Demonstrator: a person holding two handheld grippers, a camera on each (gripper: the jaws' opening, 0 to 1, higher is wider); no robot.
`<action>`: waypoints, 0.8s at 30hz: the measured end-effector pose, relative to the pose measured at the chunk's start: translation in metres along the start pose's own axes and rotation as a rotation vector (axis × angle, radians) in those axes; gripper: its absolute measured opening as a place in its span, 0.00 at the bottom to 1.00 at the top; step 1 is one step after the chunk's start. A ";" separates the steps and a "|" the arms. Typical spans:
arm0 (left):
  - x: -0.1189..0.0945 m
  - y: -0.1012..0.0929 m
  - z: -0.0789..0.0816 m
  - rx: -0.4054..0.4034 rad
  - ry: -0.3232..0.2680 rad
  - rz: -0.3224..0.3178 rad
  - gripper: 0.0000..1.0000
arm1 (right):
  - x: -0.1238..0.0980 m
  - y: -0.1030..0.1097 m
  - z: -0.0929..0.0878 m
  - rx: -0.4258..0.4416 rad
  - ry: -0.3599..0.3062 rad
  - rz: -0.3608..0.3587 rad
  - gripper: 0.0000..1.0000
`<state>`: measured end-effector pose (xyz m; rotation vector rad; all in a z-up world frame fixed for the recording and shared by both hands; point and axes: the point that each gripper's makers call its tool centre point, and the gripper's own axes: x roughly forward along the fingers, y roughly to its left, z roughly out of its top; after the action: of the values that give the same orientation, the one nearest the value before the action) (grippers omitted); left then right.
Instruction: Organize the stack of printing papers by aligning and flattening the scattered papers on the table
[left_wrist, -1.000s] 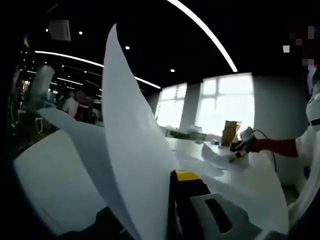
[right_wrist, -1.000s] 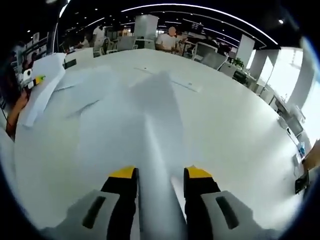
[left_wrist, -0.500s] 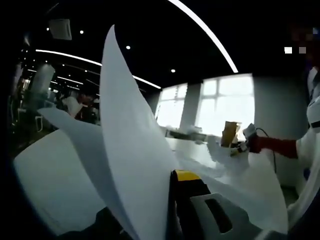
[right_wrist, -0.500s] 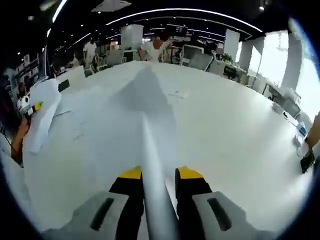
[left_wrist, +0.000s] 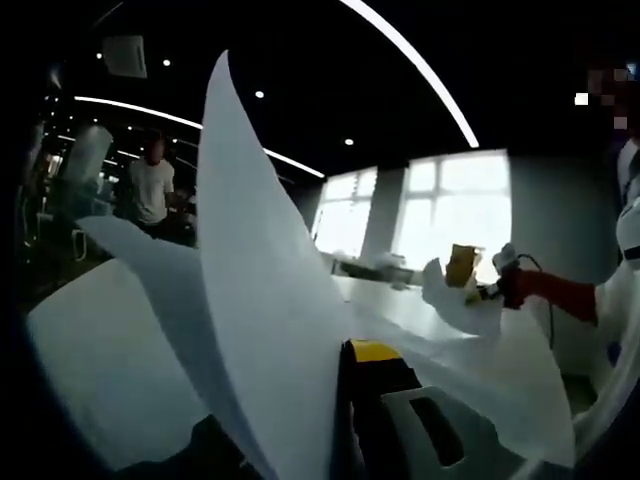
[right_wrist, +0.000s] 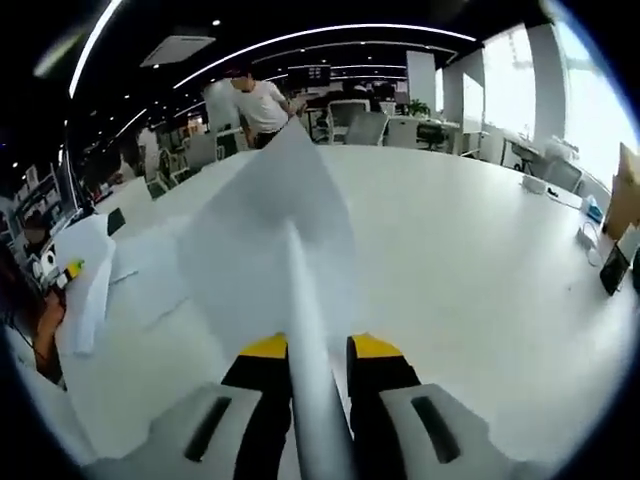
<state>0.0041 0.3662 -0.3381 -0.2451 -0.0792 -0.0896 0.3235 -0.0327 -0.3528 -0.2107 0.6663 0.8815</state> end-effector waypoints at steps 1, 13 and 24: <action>0.000 0.000 0.000 -0.002 -0.001 0.001 0.07 | 0.000 0.001 0.000 -0.008 0.002 -0.001 0.17; 0.001 0.001 0.000 -0.008 0.002 0.004 0.07 | 0.002 0.016 0.007 -0.060 0.007 0.029 0.11; 0.001 0.002 0.000 -0.014 0.002 0.006 0.07 | -0.013 0.039 0.029 -0.094 -0.075 0.051 0.11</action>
<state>0.0053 0.3677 -0.3386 -0.2597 -0.0759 -0.0843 0.3005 -0.0036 -0.3185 -0.2440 0.5629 0.9664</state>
